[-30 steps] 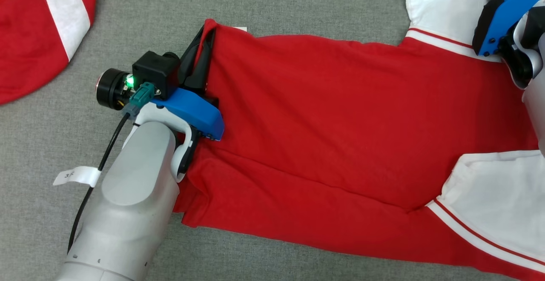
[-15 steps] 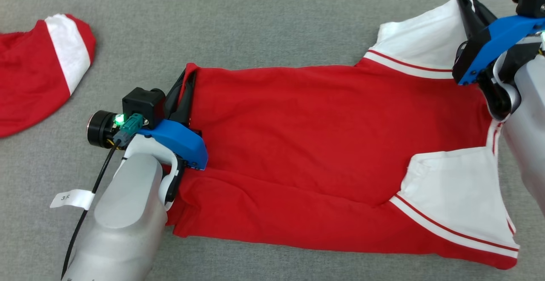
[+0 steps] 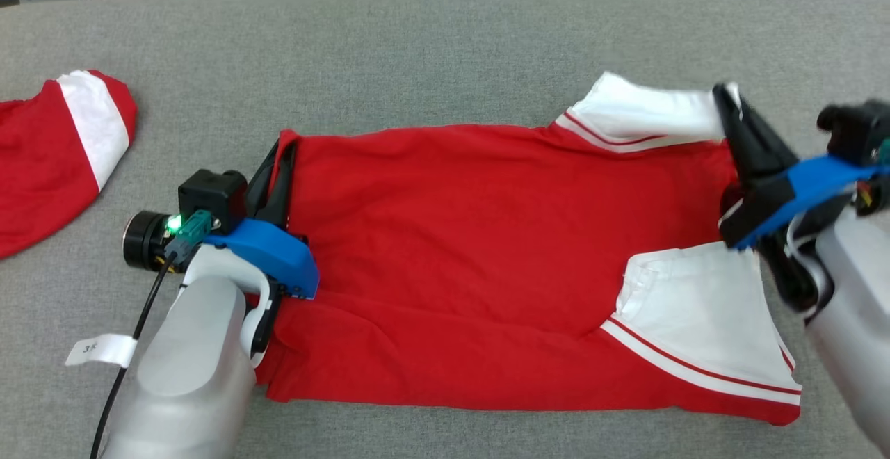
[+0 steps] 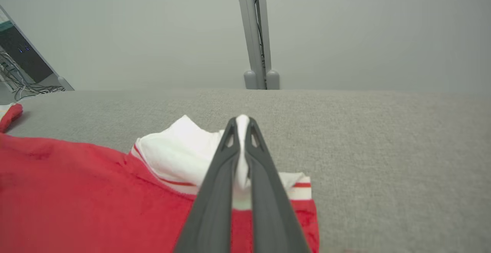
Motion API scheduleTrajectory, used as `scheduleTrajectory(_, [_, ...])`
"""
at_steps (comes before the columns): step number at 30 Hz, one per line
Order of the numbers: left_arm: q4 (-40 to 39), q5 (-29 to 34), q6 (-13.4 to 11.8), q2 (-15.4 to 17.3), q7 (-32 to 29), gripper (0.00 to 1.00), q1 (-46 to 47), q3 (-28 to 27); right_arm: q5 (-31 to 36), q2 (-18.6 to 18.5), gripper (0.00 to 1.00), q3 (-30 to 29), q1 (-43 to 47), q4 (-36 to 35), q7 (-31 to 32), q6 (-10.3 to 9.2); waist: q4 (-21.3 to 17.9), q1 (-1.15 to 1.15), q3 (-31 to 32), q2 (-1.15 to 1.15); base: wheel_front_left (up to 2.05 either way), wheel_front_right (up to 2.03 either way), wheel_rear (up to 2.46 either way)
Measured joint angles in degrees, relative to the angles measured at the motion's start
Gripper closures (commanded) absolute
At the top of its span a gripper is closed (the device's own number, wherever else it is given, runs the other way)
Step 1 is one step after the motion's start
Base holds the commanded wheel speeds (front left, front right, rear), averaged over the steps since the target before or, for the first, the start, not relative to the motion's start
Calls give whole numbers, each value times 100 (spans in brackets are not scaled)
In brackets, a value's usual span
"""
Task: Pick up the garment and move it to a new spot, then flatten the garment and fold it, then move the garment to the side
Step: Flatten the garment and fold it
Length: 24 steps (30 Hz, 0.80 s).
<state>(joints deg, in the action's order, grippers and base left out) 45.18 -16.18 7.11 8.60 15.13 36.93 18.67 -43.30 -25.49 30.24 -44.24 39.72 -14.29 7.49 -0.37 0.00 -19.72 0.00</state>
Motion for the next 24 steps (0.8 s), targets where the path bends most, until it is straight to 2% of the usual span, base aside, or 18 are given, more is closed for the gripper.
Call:
scheduleTrajectory(14, [-349, 172, 9, 35, 0, 100, -695, -230, -131, 0, 100, -639, 2257, -1607, -59, 0, -132, 0, 392, 0, 0, 0, 0])
scheduleTrajectory(24, [-916, 385, 10, 4, 1, 100, -1384, -446, -51, 257, 100, -1243, 3183, -2283, 42, 0, -173, -1, 558, 0, 0, 0, 0])
